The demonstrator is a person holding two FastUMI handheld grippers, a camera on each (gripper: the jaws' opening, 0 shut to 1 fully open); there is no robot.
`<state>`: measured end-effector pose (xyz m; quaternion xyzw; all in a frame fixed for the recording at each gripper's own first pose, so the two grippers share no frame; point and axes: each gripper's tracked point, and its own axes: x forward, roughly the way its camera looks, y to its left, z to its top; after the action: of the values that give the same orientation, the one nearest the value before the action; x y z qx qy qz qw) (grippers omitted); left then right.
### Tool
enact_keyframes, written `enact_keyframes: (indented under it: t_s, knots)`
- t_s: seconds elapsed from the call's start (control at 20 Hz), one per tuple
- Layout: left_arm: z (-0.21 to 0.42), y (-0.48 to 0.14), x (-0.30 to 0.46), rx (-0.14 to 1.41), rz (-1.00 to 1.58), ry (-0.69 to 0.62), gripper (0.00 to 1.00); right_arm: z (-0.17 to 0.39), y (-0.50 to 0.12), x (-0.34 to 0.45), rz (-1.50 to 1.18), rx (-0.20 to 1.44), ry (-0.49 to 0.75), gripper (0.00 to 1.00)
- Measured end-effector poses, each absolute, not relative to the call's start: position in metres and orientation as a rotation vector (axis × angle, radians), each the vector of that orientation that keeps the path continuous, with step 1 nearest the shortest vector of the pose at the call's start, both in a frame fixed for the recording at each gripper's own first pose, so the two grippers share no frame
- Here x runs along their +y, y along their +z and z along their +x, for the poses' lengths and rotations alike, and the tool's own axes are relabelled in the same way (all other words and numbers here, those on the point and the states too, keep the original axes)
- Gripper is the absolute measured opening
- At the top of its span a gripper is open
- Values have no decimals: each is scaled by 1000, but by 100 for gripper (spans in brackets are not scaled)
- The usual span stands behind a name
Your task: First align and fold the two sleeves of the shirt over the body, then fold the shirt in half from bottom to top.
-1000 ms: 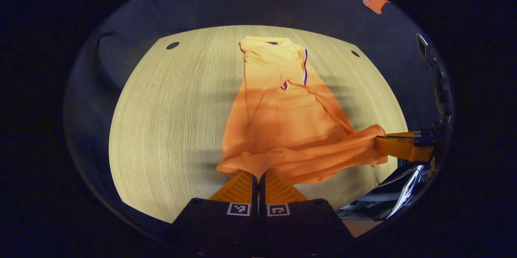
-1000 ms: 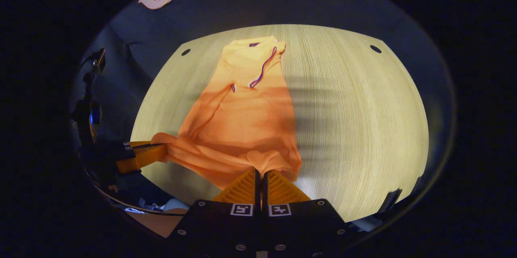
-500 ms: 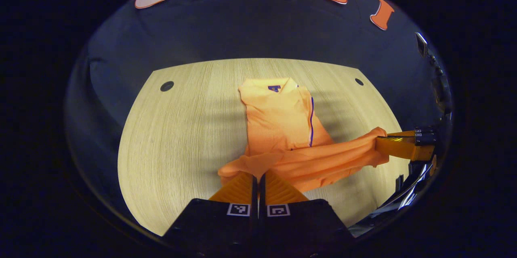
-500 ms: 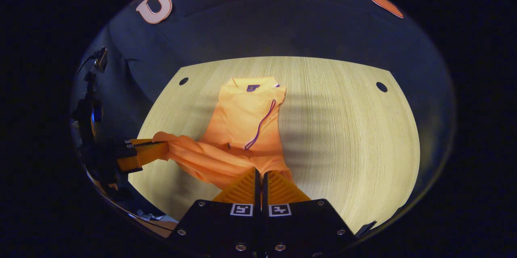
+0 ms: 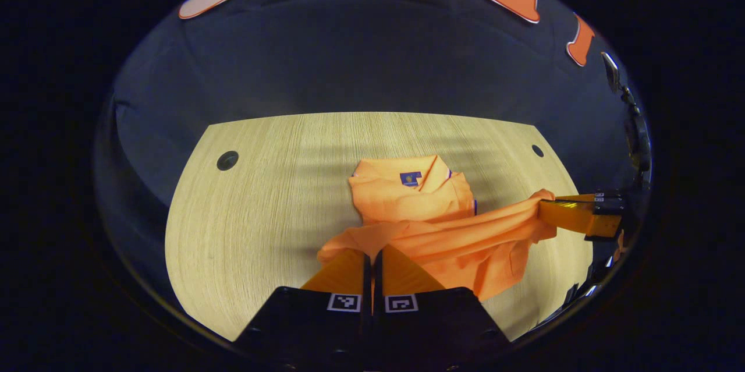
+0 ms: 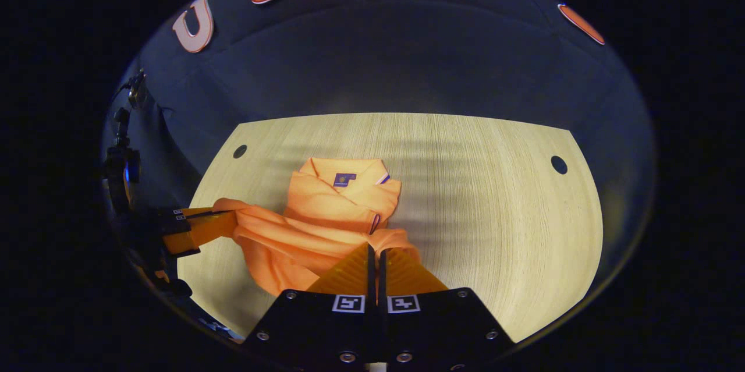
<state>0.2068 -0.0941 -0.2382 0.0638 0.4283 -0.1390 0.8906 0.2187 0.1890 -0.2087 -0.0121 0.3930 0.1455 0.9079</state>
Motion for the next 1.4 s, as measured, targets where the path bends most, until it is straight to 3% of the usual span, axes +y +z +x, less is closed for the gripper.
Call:
enact_keyframes:
  t_s: [0.25, 0.5, 0.55, 0.6, 0.65, 0.8, 1.0, 1.4]
  knots:
    - [250, -278, -95, 902, 145, -258, 1, 271, -247, 203, 10, 812, 284, 0]
    - [262, -303, -89, 902, 124, -228, 3, 279, -279, 205, -24, 857, 263, 2]
    - [263, -303, -83, 903, 134, -216, 16, 282, -278, 204, -38, 840, 267, 8]
    - [264, -305, -78, 905, 142, -199, 23, 281, -277, 207, -39, 829, 278, 12]
    - [265, -309, -78, 906, 133, -202, 33, 281, -277, 208, -40, 827, 279, 34]
    - [265, -307, -73, 897, 125, -177, 100, 283, -273, 205, -31, 804, 274, 100]
    - [271, -271, -63, 801, 130, -152, 99, 282, -243, 201, -18, 729, 263, 99]
    - [257, -122, -72, 468, 138, -181, 99, 254, -114, 193, 60, 436, 253, 99]
